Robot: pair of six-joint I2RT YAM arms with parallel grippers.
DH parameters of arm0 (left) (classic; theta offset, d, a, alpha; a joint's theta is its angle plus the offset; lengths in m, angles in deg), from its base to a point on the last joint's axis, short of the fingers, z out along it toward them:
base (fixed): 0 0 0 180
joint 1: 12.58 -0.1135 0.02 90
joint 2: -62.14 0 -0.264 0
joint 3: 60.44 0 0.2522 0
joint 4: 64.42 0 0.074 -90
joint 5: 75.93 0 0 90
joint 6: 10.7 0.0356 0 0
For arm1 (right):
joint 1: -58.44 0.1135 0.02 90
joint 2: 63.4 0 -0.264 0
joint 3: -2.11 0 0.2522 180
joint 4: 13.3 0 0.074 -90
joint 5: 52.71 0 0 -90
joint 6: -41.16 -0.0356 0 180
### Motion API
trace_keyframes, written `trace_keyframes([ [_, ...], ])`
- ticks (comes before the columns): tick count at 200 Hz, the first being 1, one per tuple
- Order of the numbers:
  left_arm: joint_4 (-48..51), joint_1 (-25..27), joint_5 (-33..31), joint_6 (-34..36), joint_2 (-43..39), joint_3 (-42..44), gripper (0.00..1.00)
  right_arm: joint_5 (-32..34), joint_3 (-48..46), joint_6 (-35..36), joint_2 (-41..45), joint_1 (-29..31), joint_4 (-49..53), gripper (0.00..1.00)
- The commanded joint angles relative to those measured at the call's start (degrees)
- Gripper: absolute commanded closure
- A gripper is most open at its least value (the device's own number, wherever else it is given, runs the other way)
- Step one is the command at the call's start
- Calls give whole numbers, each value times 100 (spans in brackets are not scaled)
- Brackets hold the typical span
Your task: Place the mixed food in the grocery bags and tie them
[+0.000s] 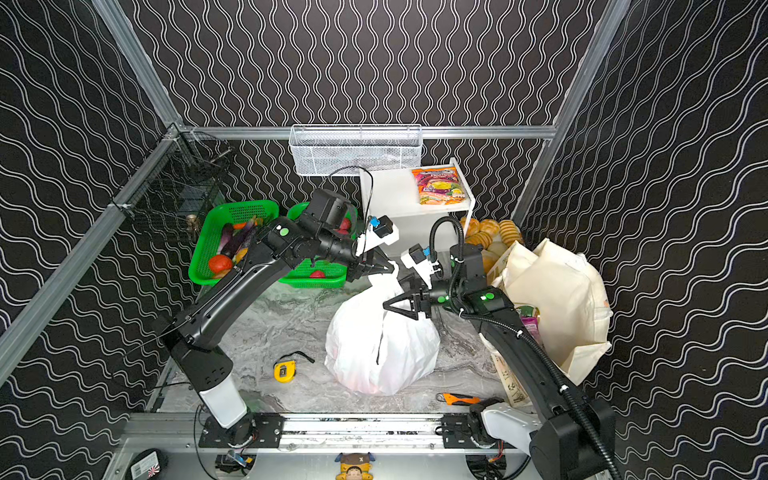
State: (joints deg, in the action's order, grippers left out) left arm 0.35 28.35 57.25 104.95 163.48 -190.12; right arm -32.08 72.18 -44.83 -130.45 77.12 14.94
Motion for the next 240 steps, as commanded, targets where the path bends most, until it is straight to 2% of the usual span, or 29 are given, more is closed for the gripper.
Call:
trace_keyframes([
  [1,51,-6,230,135,47,-67,100,-383,53,-103,-70,-4,-351,32],
  [51,116,8,473,179,132,-167,100,-355,-298,-1329,-90,13,-1927,36],
  [110,214,31,631,160,287,-316,100,-350,-231,-1344,-230,122,-1907,47],
  [132,190,45,618,114,277,-296,100,-252,-209,-1283,-243,145,-1807,65],
  [151,60,40,498,-11,203,-220,100,-105,-267,-1452,-215,153,-1942,87],
  [169,-211,39,112,-278,38,-29,85,87,-346,-1655,-163,146,-2059,96],
  [174,-263,38,21,-318,-37,26,76,155,-372,-1698,-141,148,-2073,97],
  [181,-386,44,-157,-412,-146,146,58,268,-416,-1767,-112,146,-2103,98],
  [195,-688,44,-616,-795,-446,428,44,420,-506,-1871,-53,147,-2172,100],
  [228,-1288,22,-1694,-1621,-1127,1156,25,569,-646,-1992,46,145,-2301,100],
  [240,-1407,-37,-1916,-2012,-1315,1431,23,695,-631,-2034,60,150,-2274,100],
])
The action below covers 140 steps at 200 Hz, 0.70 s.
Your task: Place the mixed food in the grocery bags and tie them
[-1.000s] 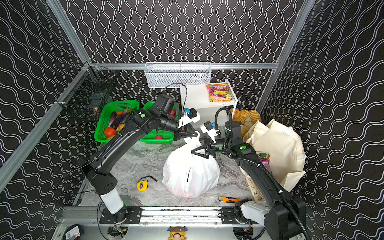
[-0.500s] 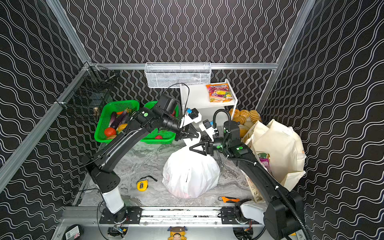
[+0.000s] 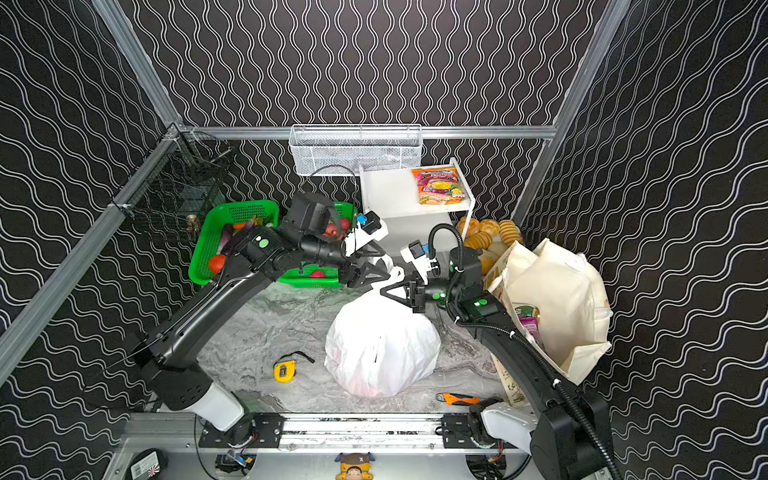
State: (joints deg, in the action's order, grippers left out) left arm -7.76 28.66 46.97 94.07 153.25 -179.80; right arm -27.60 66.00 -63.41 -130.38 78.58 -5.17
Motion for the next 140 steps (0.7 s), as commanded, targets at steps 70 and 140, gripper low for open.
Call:
trace_keyframes([
  [70,-1269,88,-324,-463,-1136,2384,15,591,31,-434,115,-3,-261,100],
  [140,-420,484,-1779,148,-524,2068,66,716,175,-69,195,-3,390,100],
])
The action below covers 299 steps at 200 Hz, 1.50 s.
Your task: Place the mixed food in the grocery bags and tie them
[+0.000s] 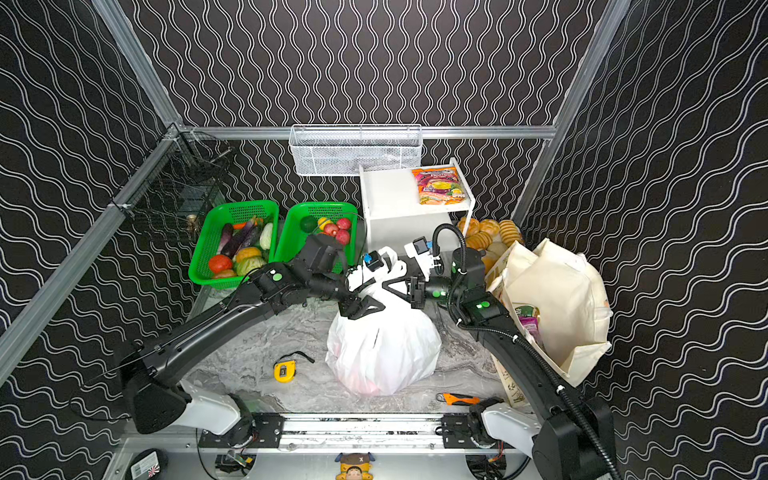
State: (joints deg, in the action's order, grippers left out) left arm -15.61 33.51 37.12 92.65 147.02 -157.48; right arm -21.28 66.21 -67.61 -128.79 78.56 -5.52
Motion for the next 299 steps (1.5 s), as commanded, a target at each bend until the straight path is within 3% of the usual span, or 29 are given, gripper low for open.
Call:
trace_keyframes([
  [1,372,2,-807,300,99,-167,68,85,153,351,35,0,425,100],
  [15,331,2,-961,430,-19,-120,80,150,254,651,11,-7,886,100],
  [41,75,1,-721,784,-310,70,84,187,383,956,8,-2,1465,100],
  [63,188,0,-889,855,-215,-75,86,77,406,986,12,-3,1486,100],
  [78,264,5,-813,873,-131,-149,74,20,389,899,15,-7,1380,100],
  [95,105,-1,-407,694,-192,-96,43,16,388,908,1,1,1322,100],
  [115,-122,-18,-166,357,-312,-50,30,-6,353,927,-8,-1,1223,100],
  [147,-520,-529,666,-543,-403,-143,19,-115,346,1006,-53,-3,1211,100],
  [180,-862,-1211,1516,-2017,22,-539,18,-225,280,1120,-53,4,1143,100],
  [228,-502,-1356,2717,-2554,1020,-1541,21,-382,362,1385,-153,-2,1389,100],
  [252,-157,-1351,2938,-2499,1391,-1913,29,-396,435,1536,-189,-5,1557,100],
  [271,51,-1352,2991,-2383,1536,-2066,43,-343,452,1554,-169,-3,1591,100],
  [299,-175,-1353,3136,-2370,1419,-1892,77,-75,349,1290,-149,-6,1430,100],
])
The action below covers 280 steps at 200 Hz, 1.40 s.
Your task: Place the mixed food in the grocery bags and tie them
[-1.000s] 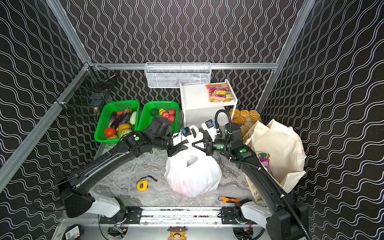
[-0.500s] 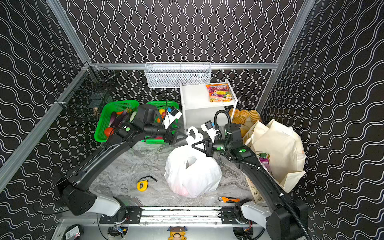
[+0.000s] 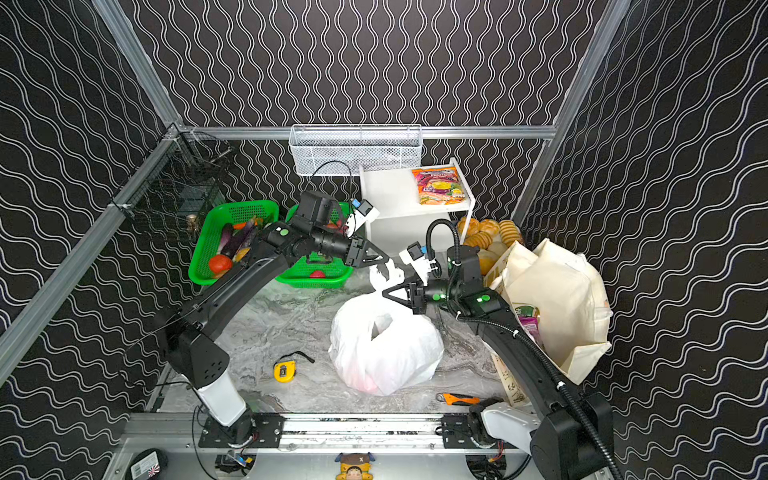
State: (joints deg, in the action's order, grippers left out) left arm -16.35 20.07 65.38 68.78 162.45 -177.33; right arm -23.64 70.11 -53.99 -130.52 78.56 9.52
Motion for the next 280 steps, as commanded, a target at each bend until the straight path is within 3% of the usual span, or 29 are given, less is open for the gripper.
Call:
trace_keyframes([
  [1,-117,-6,297,20,-129,114,78,178,-42,-86,23,-3,-77,100],
  [24,-604,-7,128,-64,-531,550,92,383,-186,-448,51,-4,-266,98],
  [61,-1624,-8,-194,-353,-1262,1444,100,352,-507,-1201,162,-20,-986,88],
  [95,-2107,74,-330,-398,-1706,2089,100,608,-592,-1650,194,-42,-1326,91],
  [130,-2083,543,-533,306,-2073,2508,96,845,-612,-2112,124,-96,-1547,93],
  [189,-1456,1331,-1787,1546,-2394,3239,92,917,-722,-2776,67,-140,-2079,94],
  [237,-1408,1657,-2670,1696,-2101,3438,91,522,-726,-2598,48,-140,-1972,91],
  [280,-1688,1669,-3058,1695,-2098,3690,90,357,-706,-2015,111,-140,-1331,77],
])
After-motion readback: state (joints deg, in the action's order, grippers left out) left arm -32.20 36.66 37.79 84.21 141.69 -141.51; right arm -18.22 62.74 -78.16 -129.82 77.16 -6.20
